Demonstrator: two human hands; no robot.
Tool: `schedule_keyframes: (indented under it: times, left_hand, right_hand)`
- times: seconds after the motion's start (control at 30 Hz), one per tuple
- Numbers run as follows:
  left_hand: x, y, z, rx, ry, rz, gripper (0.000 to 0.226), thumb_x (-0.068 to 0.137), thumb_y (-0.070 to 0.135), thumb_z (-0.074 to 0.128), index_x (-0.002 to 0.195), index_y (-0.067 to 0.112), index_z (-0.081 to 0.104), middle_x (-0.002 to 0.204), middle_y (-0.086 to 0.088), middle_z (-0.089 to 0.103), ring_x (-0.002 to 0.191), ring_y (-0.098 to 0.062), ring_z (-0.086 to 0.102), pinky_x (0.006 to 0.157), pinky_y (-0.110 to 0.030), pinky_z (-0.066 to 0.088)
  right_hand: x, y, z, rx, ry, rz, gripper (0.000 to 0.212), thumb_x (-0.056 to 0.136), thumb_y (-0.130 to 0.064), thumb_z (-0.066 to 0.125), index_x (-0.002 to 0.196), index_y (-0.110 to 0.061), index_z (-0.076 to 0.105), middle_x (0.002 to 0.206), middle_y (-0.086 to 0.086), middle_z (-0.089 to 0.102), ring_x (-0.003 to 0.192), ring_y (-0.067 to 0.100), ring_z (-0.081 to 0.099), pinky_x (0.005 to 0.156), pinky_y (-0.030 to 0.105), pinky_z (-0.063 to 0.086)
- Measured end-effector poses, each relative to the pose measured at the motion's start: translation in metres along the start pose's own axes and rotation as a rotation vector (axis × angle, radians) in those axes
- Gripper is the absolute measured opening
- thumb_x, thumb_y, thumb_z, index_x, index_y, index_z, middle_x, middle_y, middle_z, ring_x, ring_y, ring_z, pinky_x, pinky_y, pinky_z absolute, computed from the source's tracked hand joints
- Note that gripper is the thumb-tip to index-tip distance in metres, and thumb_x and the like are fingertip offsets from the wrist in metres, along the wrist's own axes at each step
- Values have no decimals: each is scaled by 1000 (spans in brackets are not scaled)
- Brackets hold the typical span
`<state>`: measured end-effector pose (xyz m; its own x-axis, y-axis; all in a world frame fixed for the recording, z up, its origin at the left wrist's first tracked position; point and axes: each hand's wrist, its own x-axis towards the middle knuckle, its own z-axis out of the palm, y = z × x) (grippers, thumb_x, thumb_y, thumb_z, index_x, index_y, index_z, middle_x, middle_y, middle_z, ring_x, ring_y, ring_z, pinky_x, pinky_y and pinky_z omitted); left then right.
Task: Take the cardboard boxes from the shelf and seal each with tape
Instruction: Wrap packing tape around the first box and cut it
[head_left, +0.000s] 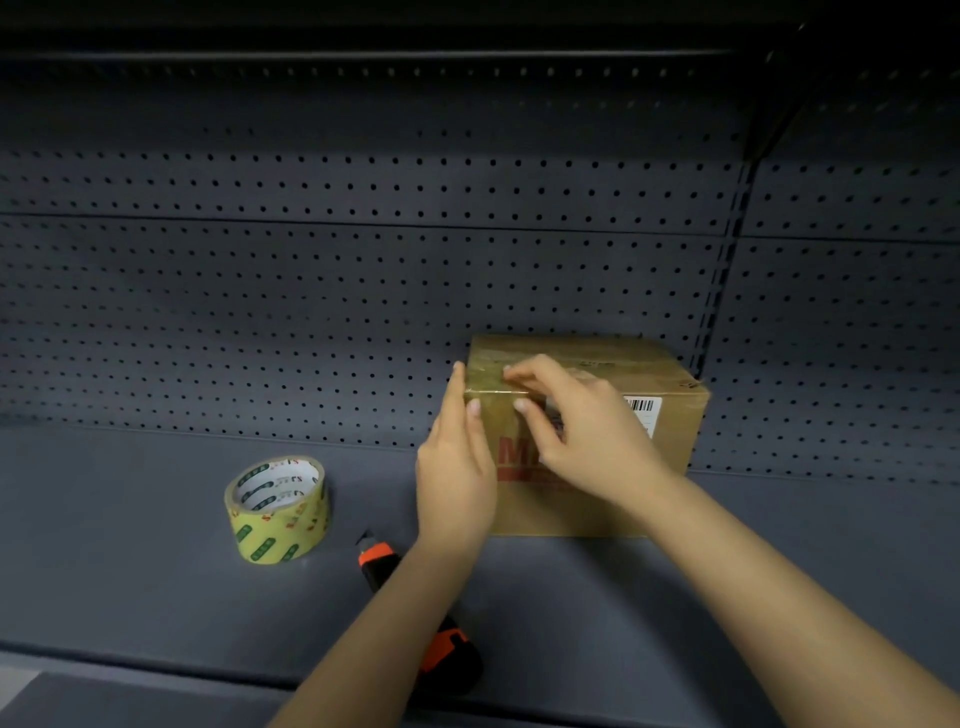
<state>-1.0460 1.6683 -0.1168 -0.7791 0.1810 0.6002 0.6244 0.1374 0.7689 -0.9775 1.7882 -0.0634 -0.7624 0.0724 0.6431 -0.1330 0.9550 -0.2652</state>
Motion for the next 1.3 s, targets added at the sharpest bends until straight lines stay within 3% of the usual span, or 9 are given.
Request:
schedule_keyframes:
  times: [0.1,0.23,0.43,0.57,0.7,0.93,1.03,1.1,1.3]
  left_hand:
    - [4,-6,-6,96,-11,52,46,103,36,38,148,27,43,57,2,47,50,-10,42,49,-27,30]
    - [11,-7,-17,90,12,45,37,100,34,52,135,22,60,60,-5,62,52,-23,56,53,-35,45]
    - [21,-5,-31,69,-54,105,37,98,32,57,131,19,63,61,8,62,53,-3,53,53,-19,41]
    - [27,-7,-47,55,-54,86,35,98,29,59,130,18,64,88,2,74,64,0,60,62,-11,46]
    - [29,-19,-61,-129,-191,24,45,93,20,66,137,17,57,119,7,65,104,15,57,87,1,41]
    - [41,-38,-65,-79,-290,149,50,92,25,69,140,23,54,127,-5,67,115,-6,63,98,-28,52]
    - [49,-43,-68,-12,-318,225,49,94,28,66,141,22,52,122,-8,69,111,-15,67,93,-35,56]
    - [57,-48,-73,-3,-334,249,49,95,26,65,142,21,52,120,-8,69,109,-17,68,91,-38,57]
    - [87,-71,-112,98,-305,323,46,95,21,64,139,16,52,131,-5,61,120,-19,57,97,-25,43]
  right_hand:
    - [1,2,-3,-8,-37,-10,24,96,-16,58,120,-15,59,121,-3,68,113,17,61,93,31,48]
    - [4,6,-7,-8,-56,-38,17,96,-13,59,112,-13,65,125,-4,67,114,21,63,94,34,51]
    - [11,4,-18,7,-161,8,25,100,-13,50,120,-18,64,130,-7,64,114,14,62,92,22,47]
    - [17,-8,-12,-25,-173,0,29,99,-20,54,127,-24,60,125,-5,67,110,16,63,94,34,50]
    - [18,-20,11,14,-60,47,27,88,-23,72,114,-20,68,115,-7,71,106,18,66,94,38,50]
    - [14,-29,14,-136,-113,97,50,79,-24,81,122,-19,57,132,-7,61,124,16,55,104,35,45]
    - [11,-39,22,-222,-127,125,63,76,-27,82,130,-17,51,144,1,51,141,23,37,118,27,21]
    - [7,-45,26,-251,-39,134,61,80,-27,79,133,-16,52,146,4,49,142,20,35,118,22,10]
    - [-22,-57,21,-402,320,284,44,81,-19,76,123,-16,63,139,6,55,134,26,43,117,38,19]
